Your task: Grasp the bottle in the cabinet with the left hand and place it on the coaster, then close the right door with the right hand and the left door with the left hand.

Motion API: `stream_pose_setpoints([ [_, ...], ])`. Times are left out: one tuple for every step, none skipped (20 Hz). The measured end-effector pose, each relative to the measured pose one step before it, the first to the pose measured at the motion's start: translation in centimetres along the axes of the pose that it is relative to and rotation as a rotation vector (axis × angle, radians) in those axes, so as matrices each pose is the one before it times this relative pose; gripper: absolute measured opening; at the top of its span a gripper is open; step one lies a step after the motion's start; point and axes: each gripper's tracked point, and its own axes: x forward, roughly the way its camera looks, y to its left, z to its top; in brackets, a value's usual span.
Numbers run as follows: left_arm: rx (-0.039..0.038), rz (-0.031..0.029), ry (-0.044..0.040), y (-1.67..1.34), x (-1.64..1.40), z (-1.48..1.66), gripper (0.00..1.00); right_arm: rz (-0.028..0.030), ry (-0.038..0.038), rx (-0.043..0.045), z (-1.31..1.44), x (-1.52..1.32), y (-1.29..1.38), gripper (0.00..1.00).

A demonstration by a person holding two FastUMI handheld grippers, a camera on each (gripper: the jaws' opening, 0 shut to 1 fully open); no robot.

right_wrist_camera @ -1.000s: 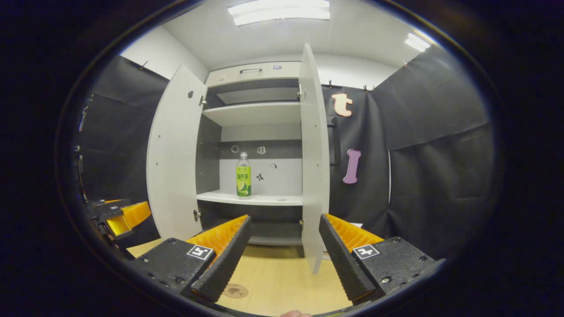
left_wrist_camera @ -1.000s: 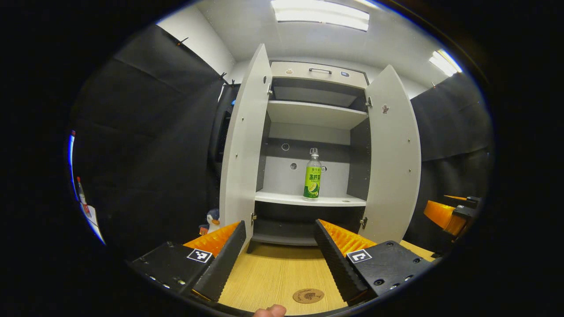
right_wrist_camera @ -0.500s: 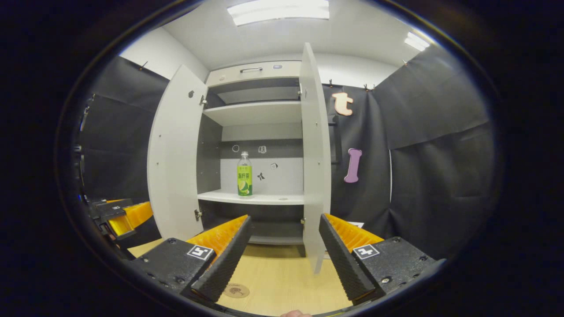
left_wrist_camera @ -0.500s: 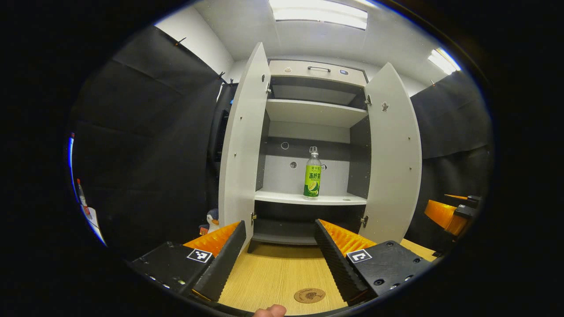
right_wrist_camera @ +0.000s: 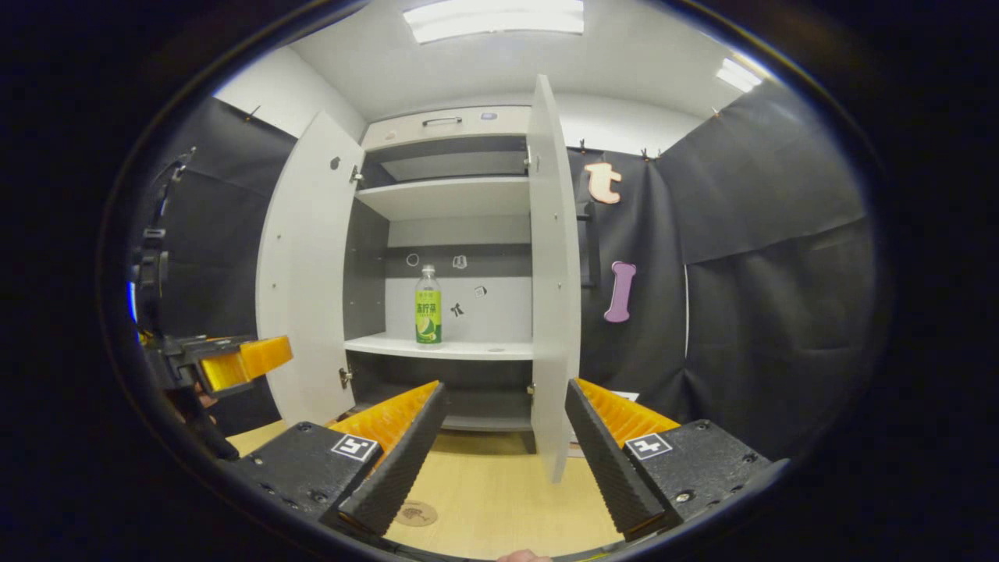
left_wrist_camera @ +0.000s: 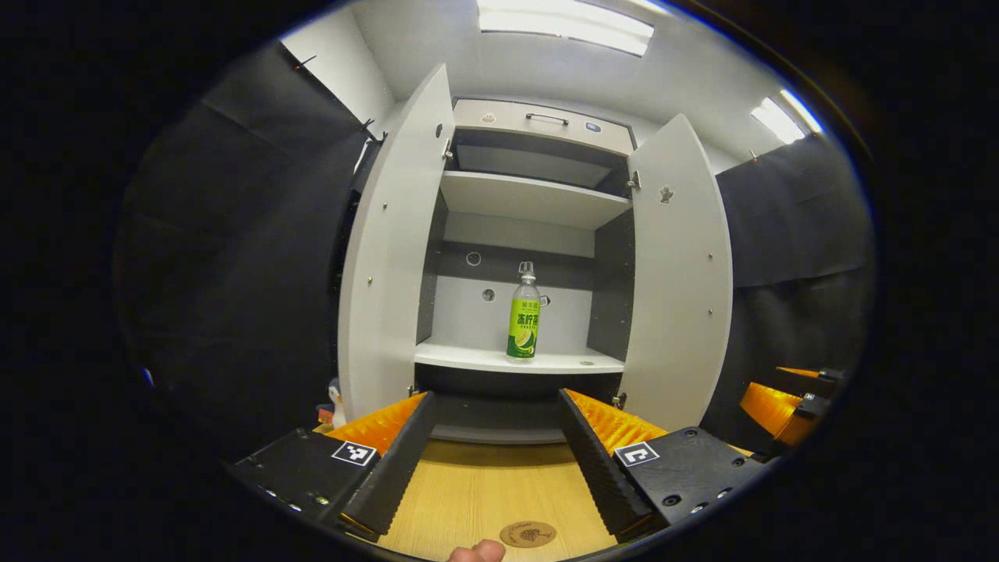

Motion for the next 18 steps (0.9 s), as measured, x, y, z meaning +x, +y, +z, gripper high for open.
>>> stream_pose_setpoints([
  [-0.00386,-0.02663,-0.00124,-0.538,1.277,0.375,0.95,-0.00576,-0.00079,0.00048,0.003,-0.049,-0.103,1.0],
  [-0.00059,-0.02483,0.00309,-0.524,1.338,0.231,0.95,-0.00546,0.00409,-0.00093,-0.061,-0.018,-0.115,1.0],
  [0.00089,-0.01934,-0.00263,-0.364,1.543,0.374,0.95,-0.0074,0.00488,-0.00191,-0.256,0.019,-0.186,1.0],
  [0.00328,-0.01714,-0.00623,-0.336,1.659,0.417,0.99,-0.00625,0.003,0.00075,-0.105,-0.01,-0.143,1.0],
  [0.00483,-0.0115,-0.00216,-0.23,1.55,0.198,0.95,-0.00519,0.00239,0.00426,0.008,-0.079,-0.104,1.0],
  [0.00847,-0.01701,-0.00185,-0.355,1.542,0.233,0.99,-0.0025,0.00174,0.00404,-0.038,-0.043,-0.066,1.0],
  [0.00842,-0.01238,-0.00243,-0.373,1.594,0.338,0.95,-0.00841,0.00317,0.0017,-0.108,0.013,-0.262,1.0],
  [0.00654,-0.01088,-0.00198,-0.238,1.548,0.388,0.95,-0.00859,0.0026,-0.00057,-0.003,0.103,-0.217,1.0],
  [0.00237,-0.01513,-0.0057,-0.367,1.596,0.31,0.99,-0.01109,0.00048,-0.00042,-0.07,0.084,-0.296,1.0],
  [0.00195,-0.00842,-0.00682,-0.199,1.567,0.28,0.95,-0.01189,0.00114,0.00023,0.002,0.091,-0.337,1.0],
  [0.00427,-0.00045,-0.00399,-0.037,1.503,0.318,0.95,-0.01118,0.00141,0.00175,-0.114,0.043,-0.272,1.0],
  [0.00597,0.00209,-0.00229,0.187,1.49,0.078,0.95,-0.01057,0.00083,0.00169,0.059,0.051,-0.268,1.0],
  [0.00838,0.00597,-0.00191,0.215,1.477,0.126,0.95,-0.01348,-0.0005,0.00173,-0.061,0.044,-0.387,1.0],
  [0.01003,0.00763,0.00109,0.392,1.519,-0.143,0.95,-0.01541,-0.00089,0.00149,-0.013,0.064,-0.413,1.0],
  [0.00898,0.00884,0.00199,0.394,1.429,-0.206,0.95,-0.01386,-0.0014,0.00362,-0.001,-0.024,-0.323,1.0],
  [0.00461,0.00954,0.00252,0.334,1.405,-0.143,0.94,-0.01185,-0.00182,0.00358,0.045,0.03,-0.287,1.0],
  [-0.00185,0.00677,0.01037,0.357,1.342,-0.634,0.94,-0.01192,-0.00129,0.00247,-0.095,0.063,-0.283,1.0],
  [-0.00263,0.00826,0.01509,0.356,1.233,-0.694,0.95,-0.0119,-0.00012,0.00147,0.008,-0.013,-0.311,1.0],
])
